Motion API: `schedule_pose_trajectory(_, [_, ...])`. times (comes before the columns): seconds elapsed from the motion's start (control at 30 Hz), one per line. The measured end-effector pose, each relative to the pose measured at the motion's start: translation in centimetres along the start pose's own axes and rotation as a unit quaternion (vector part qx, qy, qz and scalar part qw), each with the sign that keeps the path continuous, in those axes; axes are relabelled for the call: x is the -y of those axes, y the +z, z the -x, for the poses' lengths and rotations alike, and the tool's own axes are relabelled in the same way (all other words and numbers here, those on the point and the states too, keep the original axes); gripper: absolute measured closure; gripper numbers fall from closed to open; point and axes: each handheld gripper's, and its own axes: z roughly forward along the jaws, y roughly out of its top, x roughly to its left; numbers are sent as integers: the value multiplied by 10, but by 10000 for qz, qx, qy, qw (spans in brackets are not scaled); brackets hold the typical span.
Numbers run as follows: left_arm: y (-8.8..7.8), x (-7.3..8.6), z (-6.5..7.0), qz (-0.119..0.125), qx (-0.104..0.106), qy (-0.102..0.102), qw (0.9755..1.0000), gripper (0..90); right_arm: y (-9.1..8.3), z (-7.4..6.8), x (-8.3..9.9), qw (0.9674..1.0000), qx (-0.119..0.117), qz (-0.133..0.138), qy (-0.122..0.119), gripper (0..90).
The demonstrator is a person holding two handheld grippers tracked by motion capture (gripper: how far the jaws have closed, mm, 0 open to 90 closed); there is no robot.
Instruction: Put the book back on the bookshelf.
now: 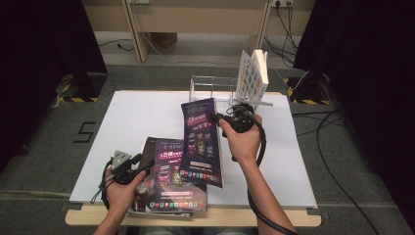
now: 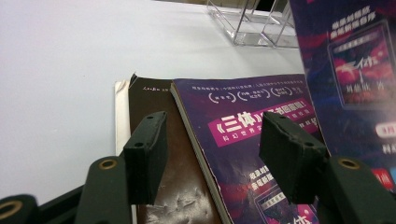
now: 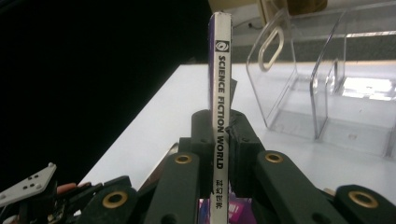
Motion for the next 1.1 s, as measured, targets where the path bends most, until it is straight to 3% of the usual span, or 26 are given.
schedule_pose_trajectory(0.37, [-7,0,-4,76,-139,-92,9998,420,-10,-5,-9,9979,181,603,-177,836])
schedule_pose_trajectory(0.87, [-7,1,-4,108,-108,-76,9999,420,-26,-2,-34,9921,493,1089,-379,836])
schedule_pose_trajectory(1.1, [-8,1,-5,118,-120,-82,9998,421,-30,2,-40,9913,548,1160,-304,836])
